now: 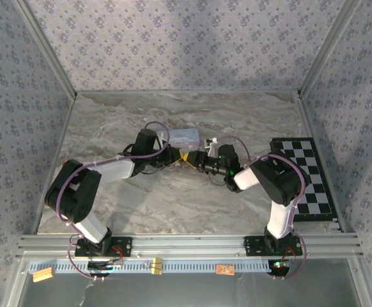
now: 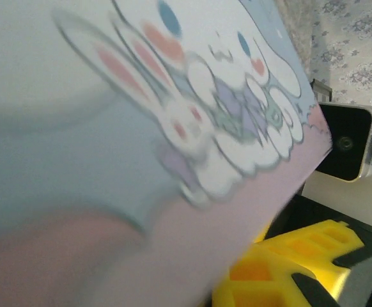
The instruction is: Unlock the padlock with the key
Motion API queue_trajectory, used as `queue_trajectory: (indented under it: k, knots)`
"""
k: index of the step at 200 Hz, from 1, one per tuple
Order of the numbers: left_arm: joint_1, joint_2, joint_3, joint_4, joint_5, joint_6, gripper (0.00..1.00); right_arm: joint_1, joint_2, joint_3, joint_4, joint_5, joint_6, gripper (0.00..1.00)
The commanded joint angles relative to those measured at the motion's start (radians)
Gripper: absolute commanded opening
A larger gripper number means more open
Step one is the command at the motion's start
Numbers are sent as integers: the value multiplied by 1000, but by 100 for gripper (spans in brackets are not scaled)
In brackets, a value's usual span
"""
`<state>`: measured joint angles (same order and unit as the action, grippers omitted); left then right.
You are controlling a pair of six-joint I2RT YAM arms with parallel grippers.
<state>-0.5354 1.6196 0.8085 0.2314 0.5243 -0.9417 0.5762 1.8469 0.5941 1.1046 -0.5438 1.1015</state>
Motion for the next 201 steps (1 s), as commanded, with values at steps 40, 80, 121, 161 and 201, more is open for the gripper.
queue_trajectory:
  k: [40,80,121,161,201]
  knots:
    - [25,-70,-32,2,31,-76,0,2,-154,-24,-127,69,-215,40]
    - [37,-76,-26,-37,20,-94,0,82,-371,-48,-420,185,-639,38]
    - [42,-72,-11,-70,17,-117,0,270,-471,-78,-526,489,-1100,41]
    - [47,-81,-14,-74,46,-144,0,287,-425,-150,-358,456,-1218,44]
    - [51,-129,-11,-140,46,-122,0,346,-349,-179,-254,505,-1395,46]
